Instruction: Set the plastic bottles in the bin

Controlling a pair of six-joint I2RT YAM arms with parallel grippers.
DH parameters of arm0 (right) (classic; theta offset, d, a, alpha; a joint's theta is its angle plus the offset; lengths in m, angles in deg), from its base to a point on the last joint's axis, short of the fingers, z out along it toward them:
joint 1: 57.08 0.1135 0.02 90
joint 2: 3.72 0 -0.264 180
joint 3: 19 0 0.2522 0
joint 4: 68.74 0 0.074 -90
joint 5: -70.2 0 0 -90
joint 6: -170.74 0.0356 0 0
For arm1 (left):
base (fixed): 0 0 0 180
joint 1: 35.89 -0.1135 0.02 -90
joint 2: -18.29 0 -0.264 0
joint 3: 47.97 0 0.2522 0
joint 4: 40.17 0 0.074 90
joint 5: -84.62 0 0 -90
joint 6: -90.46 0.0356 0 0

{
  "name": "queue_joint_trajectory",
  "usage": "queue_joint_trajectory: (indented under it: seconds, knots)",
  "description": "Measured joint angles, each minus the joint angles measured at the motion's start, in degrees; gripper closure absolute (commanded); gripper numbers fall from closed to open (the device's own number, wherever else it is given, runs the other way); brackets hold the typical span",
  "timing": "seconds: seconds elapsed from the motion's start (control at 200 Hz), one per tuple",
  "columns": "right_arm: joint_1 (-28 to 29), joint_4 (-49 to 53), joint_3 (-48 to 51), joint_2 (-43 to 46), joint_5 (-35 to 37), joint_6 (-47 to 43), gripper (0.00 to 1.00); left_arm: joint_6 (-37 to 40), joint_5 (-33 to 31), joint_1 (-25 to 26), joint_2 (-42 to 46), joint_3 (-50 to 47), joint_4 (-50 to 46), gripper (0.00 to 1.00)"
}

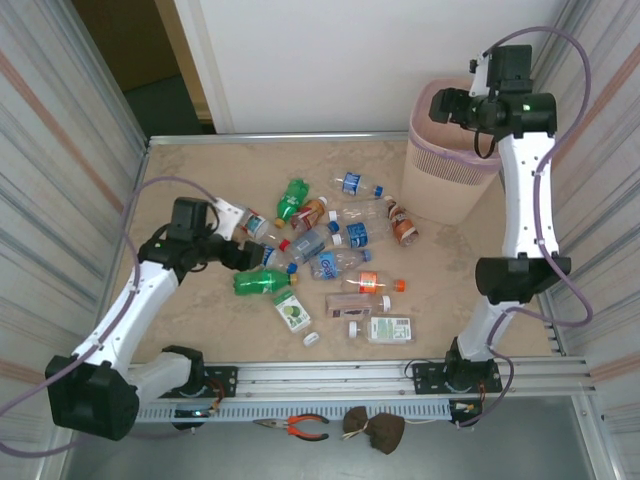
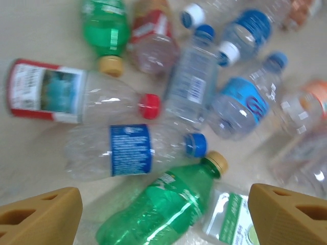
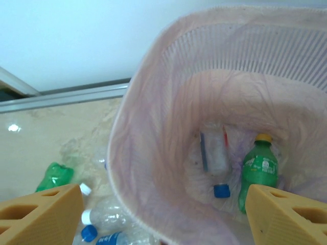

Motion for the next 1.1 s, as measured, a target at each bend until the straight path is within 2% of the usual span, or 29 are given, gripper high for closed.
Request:
queue_joint_trajectory:
  seconds: [0.22,0.466,0.867,1.102]
  knots:
    - [0.2,-2.7,8.3,7.1,0.0,0.0,0.18,19.6,-1.2,9.2,-1.4,1.6,-6.9,0.12]
    - [0.1,-4.3,16.2,12.3,0.3,0.0,0.17,33.4,-6.8,10.4,-7.6,1.7,-11.3,0.12]
    - [-1.3,-7.8,27.8,23.9,0.8,0.1,0.17,42.2,-14.5,10.4,-9.6,-2.4,-8.2,0.12]
    - [-1.3,-8.6,28.5,25.7,0.9,0.1,0.17,44.3,-16.2,10.4,-13.4,-2.6,-5.2,0.12]
